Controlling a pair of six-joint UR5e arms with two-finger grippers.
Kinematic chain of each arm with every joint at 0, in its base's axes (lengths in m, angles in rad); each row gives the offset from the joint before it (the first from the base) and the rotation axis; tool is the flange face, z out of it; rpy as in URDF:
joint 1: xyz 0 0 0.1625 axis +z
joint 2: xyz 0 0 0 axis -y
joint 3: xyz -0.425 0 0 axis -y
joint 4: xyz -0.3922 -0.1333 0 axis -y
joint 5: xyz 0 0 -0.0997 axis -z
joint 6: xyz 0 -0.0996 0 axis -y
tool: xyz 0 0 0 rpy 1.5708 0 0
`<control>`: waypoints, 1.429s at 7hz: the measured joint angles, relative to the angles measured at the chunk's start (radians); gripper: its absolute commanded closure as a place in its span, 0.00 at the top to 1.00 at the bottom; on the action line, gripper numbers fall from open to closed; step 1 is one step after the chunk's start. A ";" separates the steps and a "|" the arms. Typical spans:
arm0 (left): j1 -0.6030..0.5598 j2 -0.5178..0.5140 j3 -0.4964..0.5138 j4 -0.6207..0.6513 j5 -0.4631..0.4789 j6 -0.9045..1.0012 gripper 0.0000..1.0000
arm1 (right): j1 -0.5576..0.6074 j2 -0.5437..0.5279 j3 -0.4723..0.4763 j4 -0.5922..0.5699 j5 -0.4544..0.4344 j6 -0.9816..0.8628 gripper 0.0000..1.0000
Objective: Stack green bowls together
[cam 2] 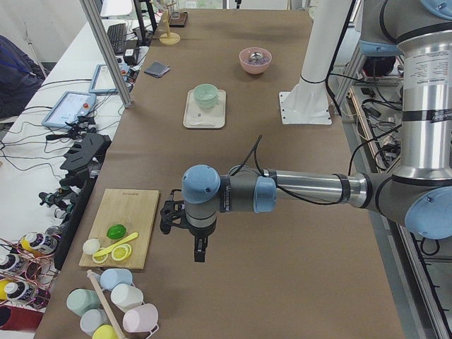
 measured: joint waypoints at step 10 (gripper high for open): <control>-0.001 0.037 -0.004 -0.004 -0.002 0.000 0.98 | -0.005 0.073 0.170 -0.434 0.028 -0.010 1.00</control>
